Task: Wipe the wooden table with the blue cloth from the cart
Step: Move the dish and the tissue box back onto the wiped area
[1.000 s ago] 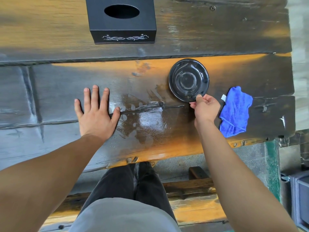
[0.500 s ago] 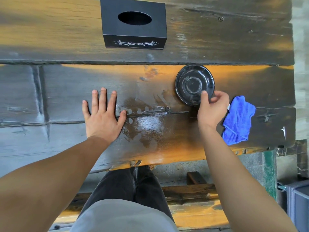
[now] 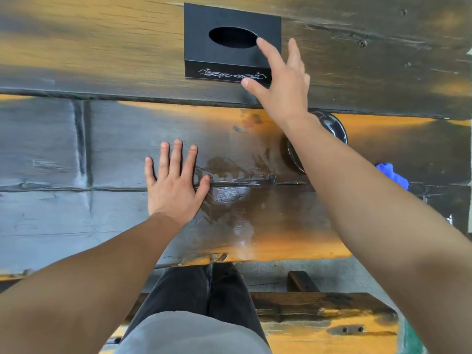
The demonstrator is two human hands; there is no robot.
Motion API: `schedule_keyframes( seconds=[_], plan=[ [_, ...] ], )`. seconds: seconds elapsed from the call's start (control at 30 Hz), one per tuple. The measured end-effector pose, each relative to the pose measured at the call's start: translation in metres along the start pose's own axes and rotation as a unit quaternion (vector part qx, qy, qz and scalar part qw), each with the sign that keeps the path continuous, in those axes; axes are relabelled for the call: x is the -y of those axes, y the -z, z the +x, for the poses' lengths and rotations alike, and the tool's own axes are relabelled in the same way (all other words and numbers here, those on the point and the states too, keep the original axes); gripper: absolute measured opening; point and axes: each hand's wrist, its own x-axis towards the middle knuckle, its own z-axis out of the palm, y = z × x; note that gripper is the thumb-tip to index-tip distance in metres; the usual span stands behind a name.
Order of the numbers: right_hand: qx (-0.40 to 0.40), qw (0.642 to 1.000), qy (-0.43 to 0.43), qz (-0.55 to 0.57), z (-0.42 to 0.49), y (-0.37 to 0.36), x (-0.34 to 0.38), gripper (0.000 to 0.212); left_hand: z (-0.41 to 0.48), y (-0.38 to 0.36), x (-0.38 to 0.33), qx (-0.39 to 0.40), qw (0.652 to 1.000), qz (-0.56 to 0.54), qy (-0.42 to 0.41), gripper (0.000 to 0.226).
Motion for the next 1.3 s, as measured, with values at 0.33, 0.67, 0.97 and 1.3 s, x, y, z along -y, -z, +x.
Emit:
schedule_keyframes(
  seconds=[0.33,0.67,0.97,1.3],
  plan=[
    [0.014,0.999,-0.006,0.031,0.02,-0.011,0.004,0.05,0.0,0.005,-0.002,0.009,1.0,0.001,-0.001,0.073],
    [0.012,1.0,0.005,0.028,0.02,-0.007,0.005,0.041,0.0,0.001,-0.001,-0.001,1.0,0.007,-0.004,0.073],
    [0.006,0.999,-0.002,0.053,-0.032,-0.001,-0.002,0.044,0.0,0.002,-0.002,0.0,1.0,0.002,-0.003,0.073],
    [0.0,1.0,-0.002,0.031,-0.108,0.0,-0.022,0.049,0.0,0.002,-0.002,-0.003,1.0,0.004,0.0,0.075]
  ],
)
